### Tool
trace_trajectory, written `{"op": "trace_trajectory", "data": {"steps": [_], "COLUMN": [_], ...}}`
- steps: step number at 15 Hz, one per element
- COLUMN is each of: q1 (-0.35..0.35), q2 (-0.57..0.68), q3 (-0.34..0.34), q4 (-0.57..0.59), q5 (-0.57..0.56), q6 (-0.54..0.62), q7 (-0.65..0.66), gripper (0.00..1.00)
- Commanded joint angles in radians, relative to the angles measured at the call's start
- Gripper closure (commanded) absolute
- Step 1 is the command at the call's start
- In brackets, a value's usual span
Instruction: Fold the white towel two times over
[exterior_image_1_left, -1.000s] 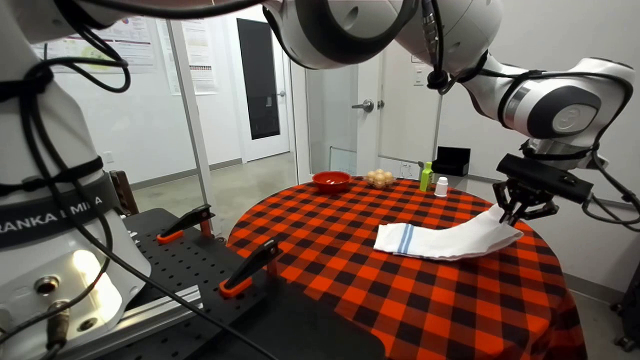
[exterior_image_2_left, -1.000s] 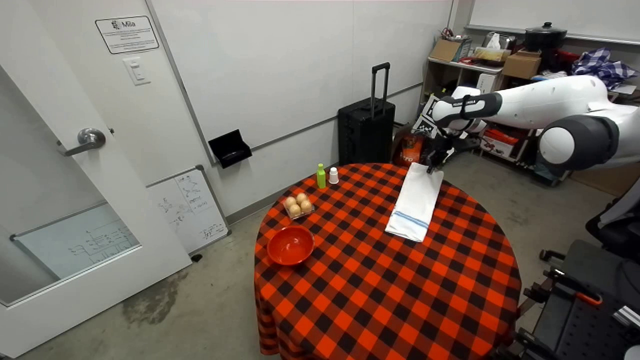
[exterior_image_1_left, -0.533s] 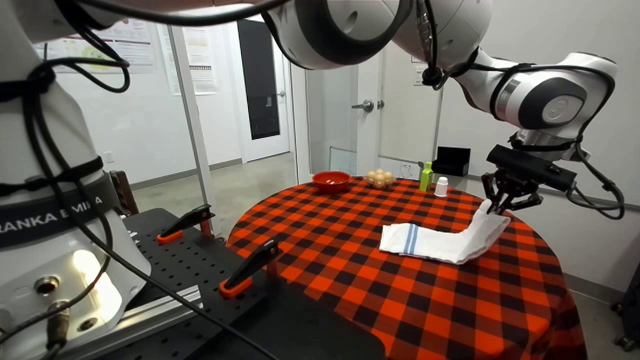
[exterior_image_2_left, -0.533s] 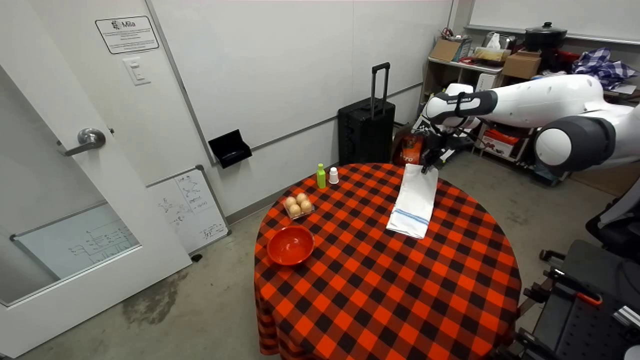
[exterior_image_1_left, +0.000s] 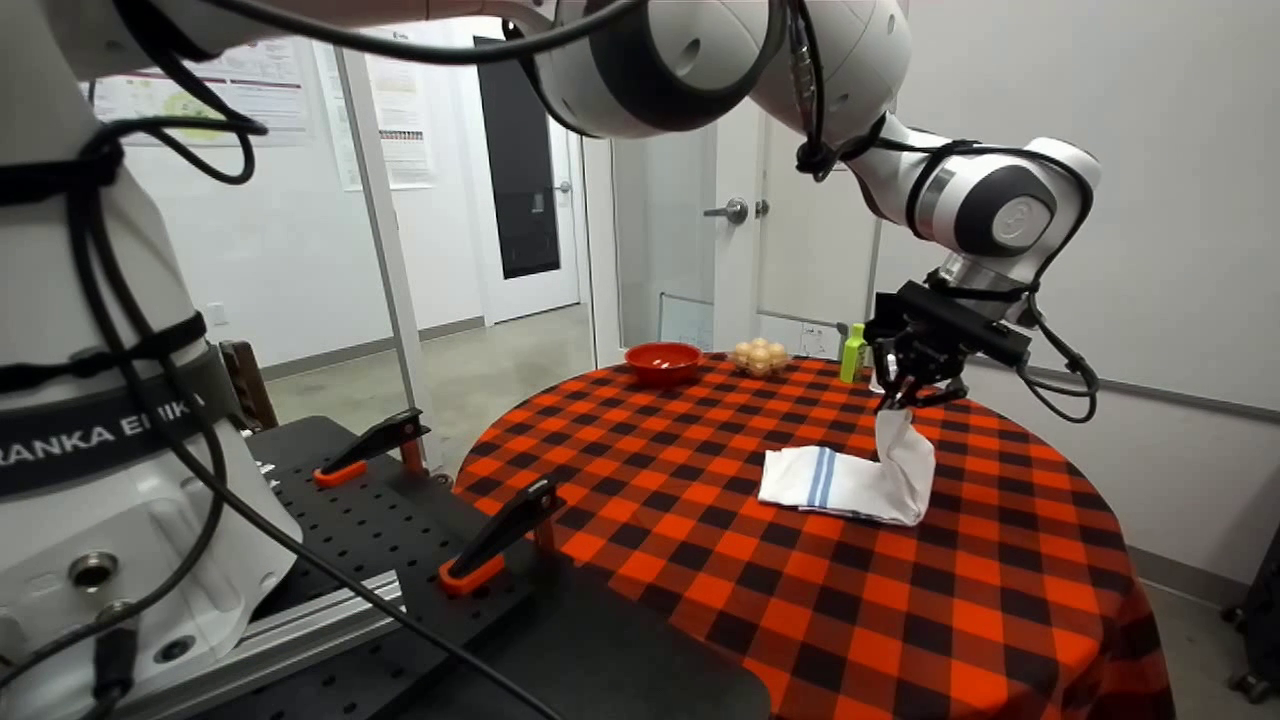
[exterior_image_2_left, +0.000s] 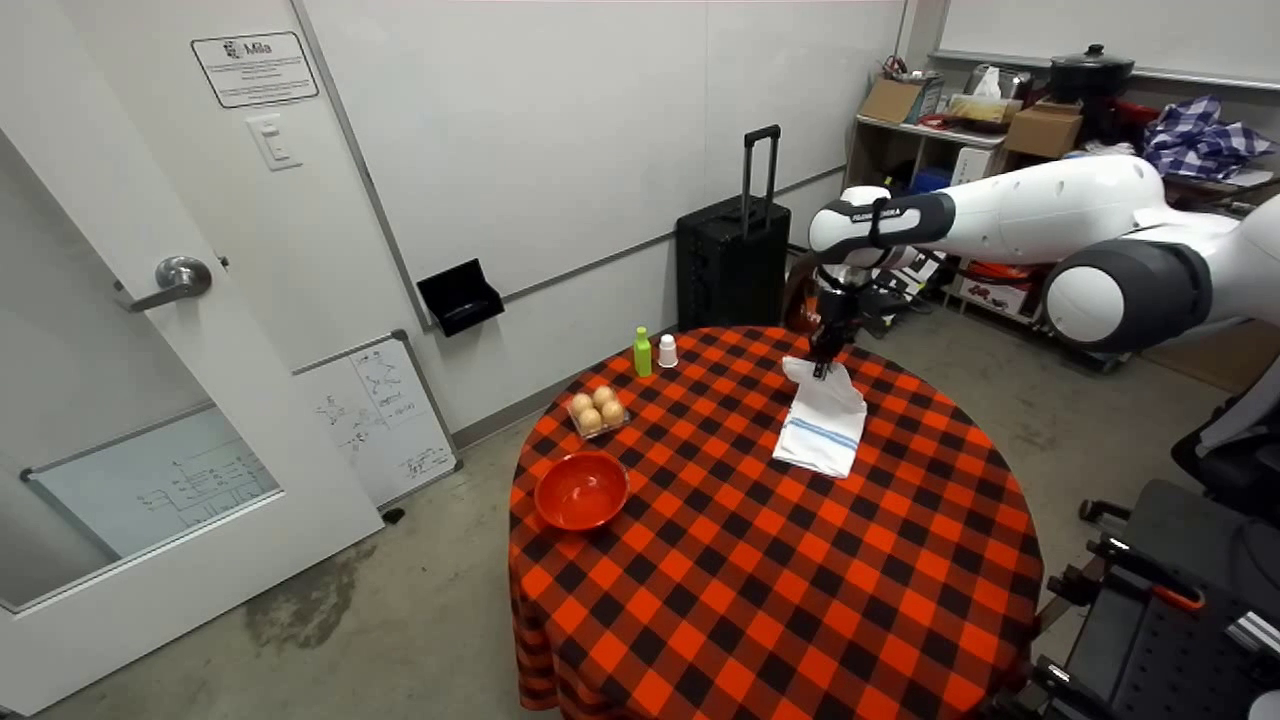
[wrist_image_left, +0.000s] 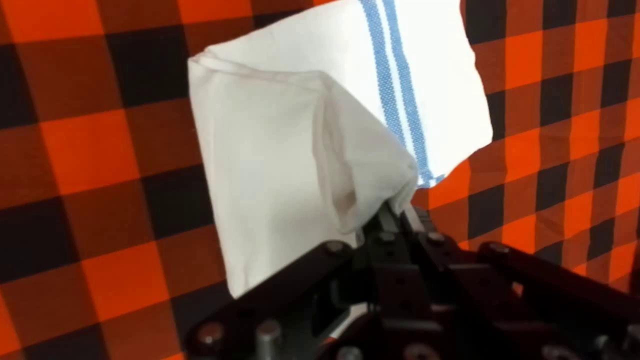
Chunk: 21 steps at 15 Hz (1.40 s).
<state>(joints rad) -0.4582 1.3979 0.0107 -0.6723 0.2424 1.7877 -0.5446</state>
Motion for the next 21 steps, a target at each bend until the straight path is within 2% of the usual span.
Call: {"op": "trace_trajectory", "data": {"steps": [1,5,10,17,21], "q1": [0.025,0.036,0.013,-0.015,-0.008], "q2": [-0.045,-0.067,-0.120,-0.267,-0.345], "q3": [-0.002,-0.008,0.001,0.026,0.017], "q4": [-0.052,-0.084,-0.162,-0.383,-0.531], "q5": [-0.013,-0.013,0.010,0.099,0.101], "q6": [-0.041,-0.061,-0.074,-0.036,-0.039], "q7": [-0.018,-0.020,-0.012,0.030,0.006], "gripper": [0.99,0.99,0.99,0.99,0.99]}}
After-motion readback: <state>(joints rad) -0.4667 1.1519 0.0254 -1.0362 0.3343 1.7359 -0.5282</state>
